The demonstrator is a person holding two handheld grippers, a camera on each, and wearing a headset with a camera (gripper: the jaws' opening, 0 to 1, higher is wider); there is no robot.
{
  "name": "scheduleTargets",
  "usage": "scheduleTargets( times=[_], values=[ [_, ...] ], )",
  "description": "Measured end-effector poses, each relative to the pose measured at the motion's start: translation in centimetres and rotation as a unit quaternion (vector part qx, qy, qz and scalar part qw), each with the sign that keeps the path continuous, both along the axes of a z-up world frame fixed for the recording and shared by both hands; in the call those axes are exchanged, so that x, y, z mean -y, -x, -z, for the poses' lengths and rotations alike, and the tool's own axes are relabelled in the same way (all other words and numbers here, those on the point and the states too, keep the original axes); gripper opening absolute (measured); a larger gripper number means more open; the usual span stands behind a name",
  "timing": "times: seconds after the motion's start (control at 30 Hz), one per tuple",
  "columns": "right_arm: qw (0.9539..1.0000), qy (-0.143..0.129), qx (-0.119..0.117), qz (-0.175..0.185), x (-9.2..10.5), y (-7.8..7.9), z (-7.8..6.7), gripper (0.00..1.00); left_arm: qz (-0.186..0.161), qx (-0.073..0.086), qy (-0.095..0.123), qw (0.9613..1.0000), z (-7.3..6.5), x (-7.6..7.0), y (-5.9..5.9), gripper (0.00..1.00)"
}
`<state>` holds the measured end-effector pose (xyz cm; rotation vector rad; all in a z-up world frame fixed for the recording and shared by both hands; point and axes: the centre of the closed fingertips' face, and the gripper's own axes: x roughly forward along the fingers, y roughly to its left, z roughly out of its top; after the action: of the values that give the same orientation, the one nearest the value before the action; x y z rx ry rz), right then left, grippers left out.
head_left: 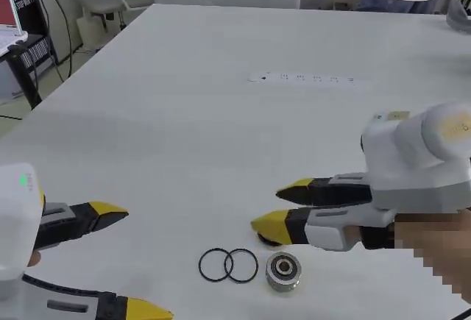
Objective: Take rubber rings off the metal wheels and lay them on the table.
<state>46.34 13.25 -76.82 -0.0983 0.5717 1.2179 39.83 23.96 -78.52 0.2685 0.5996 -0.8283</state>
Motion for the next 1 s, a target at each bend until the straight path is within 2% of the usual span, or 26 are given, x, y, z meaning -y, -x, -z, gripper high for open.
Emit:
scheduleTargets(
  times=[0.2,0.47,0.63,0.8,0.87,0.9,1.0],
  values=[
    [0.9998,-0.019,0.006,0.003,0.3,-0.4,-0.7,0.46,0.000,0.001,-0.004,1.0000,0.0,-0.1,0.0,0.79],
    [0.9994,-0.030,0.010,0.013,1.3,-1.0,-0.8,0.56,0.008,-0.005,-0.006,0.9999,0.2,0.1,0.2,0.80],
    [0.9997,-0.021,0.008,0.010,1.7,-1.0,0.0,0.66,0.007,-0.005,-0.005,0.9999,0.2,0.1,0.2,0.80],
    [0.9999,-0.004,0.002,0.011,2.3,-1.0,0.8,0.70,0.010,-0.006,-0.006,0.9999,0.2,0.2,0.2,0.81],
    [0.9999,-0.003,0.006,0.010,2.5,-1.0,1.0,0.69,0.011,-0.006,-0.005,0.9999,0.2,0.2,0.3,0.81],
    [0.9997,-0.006,0.020,0.011,2.6,-1.3,0.9,0.70,0.011,-0.006,-0.003,0.9999,0.1,0.2,0.3,0.82],
    [0.9993,-0.016,0.030,0.017,2.6,-1.6,0.6,0.78,0.008,-0.003,0.001,1.0000,-0.1,0.2,0.1,0.83]
  ],
)
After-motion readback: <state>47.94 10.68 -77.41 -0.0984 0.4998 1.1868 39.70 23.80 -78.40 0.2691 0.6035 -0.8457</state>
